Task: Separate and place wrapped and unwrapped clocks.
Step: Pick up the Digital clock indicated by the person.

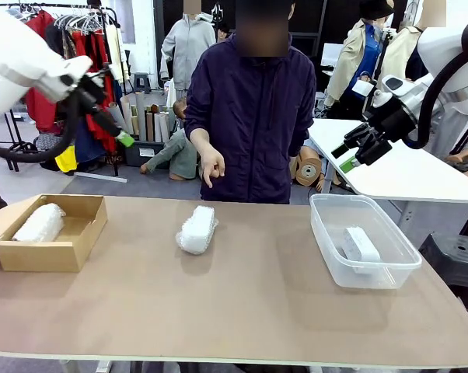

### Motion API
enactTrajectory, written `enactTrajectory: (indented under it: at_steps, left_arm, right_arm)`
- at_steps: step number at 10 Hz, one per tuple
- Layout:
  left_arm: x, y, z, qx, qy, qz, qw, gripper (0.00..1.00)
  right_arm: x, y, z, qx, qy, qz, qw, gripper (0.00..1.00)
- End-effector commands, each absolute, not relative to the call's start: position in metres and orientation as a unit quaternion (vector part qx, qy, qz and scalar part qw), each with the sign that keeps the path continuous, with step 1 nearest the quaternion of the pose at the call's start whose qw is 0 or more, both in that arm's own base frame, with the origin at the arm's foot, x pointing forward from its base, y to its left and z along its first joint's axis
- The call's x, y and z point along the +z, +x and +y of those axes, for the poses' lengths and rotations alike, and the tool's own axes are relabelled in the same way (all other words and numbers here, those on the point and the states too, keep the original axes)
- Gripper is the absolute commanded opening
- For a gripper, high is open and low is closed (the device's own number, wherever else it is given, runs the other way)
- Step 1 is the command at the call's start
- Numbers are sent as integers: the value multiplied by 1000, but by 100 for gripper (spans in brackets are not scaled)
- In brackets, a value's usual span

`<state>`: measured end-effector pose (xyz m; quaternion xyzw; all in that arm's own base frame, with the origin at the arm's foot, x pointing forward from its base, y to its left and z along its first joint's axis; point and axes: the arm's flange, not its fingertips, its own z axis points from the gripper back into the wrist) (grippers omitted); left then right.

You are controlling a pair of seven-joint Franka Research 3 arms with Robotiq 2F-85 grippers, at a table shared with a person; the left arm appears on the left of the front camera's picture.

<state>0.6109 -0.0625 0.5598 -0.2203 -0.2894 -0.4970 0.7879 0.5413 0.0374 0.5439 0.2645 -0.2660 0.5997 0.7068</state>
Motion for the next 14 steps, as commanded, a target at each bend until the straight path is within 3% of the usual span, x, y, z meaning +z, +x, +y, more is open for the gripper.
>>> enactTrajectory:
  at_steps: [1,3,7,14]
  left_arm:
    - [572,630,-95,-488,-205,-238,814,100]
    - [567,655,-129,-484,-176,-180,838,100]
    - [537,693,-170,-435,-114,-167,877,100]
    - [531,686,-162,-440,-125,-173,872,100]
  right_arm:
    - [546,542,39,595,265,-266,711,100]
    - [546,542,39,595,265,-266,711,100]
    - [546,542,39,595,265,-266,711,100]
    - [546,542,39,595,265,-266,711,100]
